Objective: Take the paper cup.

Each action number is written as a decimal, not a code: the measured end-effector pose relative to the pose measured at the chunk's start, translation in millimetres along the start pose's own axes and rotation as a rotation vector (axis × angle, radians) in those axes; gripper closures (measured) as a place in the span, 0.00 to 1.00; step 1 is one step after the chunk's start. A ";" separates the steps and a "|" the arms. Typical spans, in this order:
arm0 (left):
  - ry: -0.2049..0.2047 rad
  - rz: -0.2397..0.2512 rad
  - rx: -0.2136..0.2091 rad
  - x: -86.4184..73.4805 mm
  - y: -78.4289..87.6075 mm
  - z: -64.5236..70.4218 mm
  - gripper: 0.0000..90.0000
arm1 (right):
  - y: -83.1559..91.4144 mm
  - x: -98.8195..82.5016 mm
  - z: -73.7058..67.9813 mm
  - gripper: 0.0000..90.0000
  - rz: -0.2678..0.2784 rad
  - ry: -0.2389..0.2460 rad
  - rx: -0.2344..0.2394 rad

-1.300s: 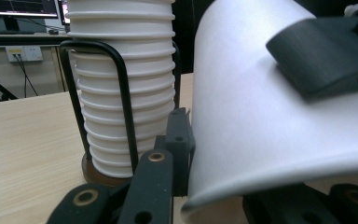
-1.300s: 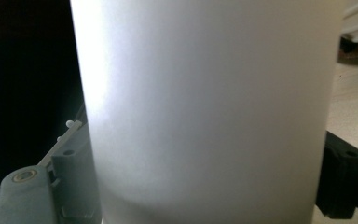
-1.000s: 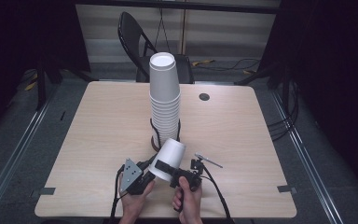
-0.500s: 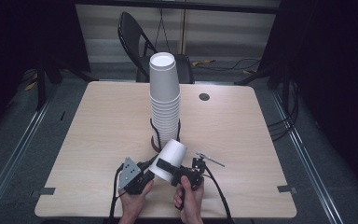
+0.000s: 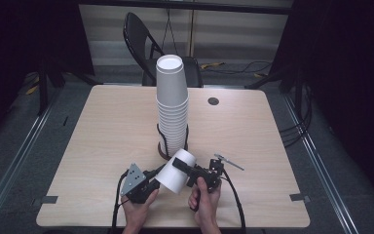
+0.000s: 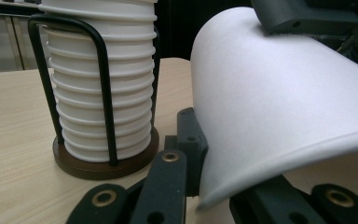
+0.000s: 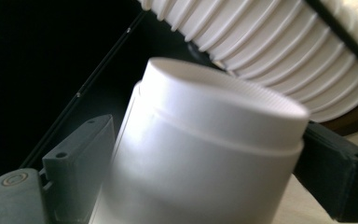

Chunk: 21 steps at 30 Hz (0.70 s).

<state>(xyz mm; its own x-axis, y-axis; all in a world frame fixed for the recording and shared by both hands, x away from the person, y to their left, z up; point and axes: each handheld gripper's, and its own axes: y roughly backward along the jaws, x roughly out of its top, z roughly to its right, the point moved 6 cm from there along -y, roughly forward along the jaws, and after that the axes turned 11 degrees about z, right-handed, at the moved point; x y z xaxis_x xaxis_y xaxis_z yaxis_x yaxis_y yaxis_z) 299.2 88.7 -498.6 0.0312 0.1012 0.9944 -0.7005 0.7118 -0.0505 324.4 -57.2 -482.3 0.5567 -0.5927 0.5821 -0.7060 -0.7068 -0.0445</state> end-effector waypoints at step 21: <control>-0.029 -0.137 -0.030 1.4 8.6 -16.0 0.96 | 28.2 19.4 5.5 0.13 0.057 0.406 -0.046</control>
<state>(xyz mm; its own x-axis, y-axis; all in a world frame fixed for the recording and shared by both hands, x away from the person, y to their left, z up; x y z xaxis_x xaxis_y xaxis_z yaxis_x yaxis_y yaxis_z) 304.7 106.1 -499.2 0.1045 -0.0181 0.9944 -0.6693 0.7383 0.0838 317.7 -90.7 -476.8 0.3046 -0.4237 0.8531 -0.7550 -0.6534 -0.0549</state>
